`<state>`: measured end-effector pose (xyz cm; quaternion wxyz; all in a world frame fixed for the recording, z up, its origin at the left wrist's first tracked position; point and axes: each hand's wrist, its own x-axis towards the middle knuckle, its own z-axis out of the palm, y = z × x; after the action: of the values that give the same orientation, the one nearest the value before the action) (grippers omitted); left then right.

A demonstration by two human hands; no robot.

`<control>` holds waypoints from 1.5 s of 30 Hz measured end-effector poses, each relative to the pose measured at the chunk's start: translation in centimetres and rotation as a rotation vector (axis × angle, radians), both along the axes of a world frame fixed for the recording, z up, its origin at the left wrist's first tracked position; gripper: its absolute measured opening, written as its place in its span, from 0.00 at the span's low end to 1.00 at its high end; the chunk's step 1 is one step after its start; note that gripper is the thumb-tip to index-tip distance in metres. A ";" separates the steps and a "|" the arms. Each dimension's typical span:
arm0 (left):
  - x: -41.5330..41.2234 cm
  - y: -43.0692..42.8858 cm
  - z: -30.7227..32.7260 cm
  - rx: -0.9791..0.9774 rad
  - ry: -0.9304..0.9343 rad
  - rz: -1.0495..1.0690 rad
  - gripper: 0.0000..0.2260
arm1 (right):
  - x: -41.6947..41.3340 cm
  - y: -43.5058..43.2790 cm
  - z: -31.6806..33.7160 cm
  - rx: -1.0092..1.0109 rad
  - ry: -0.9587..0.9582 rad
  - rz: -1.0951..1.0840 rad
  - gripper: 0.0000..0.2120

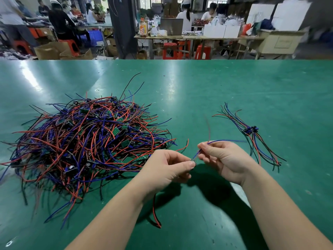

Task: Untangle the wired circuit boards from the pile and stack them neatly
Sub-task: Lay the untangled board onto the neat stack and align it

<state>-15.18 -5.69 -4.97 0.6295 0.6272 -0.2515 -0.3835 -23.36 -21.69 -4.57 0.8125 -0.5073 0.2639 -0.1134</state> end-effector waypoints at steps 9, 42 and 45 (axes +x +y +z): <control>-0.7 0.4 0.3 0.072 -0.024 -0.173 0.04 | -1.7 -4.3 0.6 0.024 -0.049 -0.417 0.06; -0.9 1.2 1.3 -0.237 -0.013 -0.493 0.12 | 0.8 0.3 -1.1 0.067 -0.011 -0.186 0.09; -0.9 0.8 1.4 -0.334 0.041 -0.364 0.14 | 1.2 1.2 -1.5 -0.073 -0.001 -0.145 0.05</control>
<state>-16.09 -4.86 -3.55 0.6498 0.4508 -0.4074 -0.4566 -22.15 -20.53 -6.10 0.7831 -0.5162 0.2952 -0.1820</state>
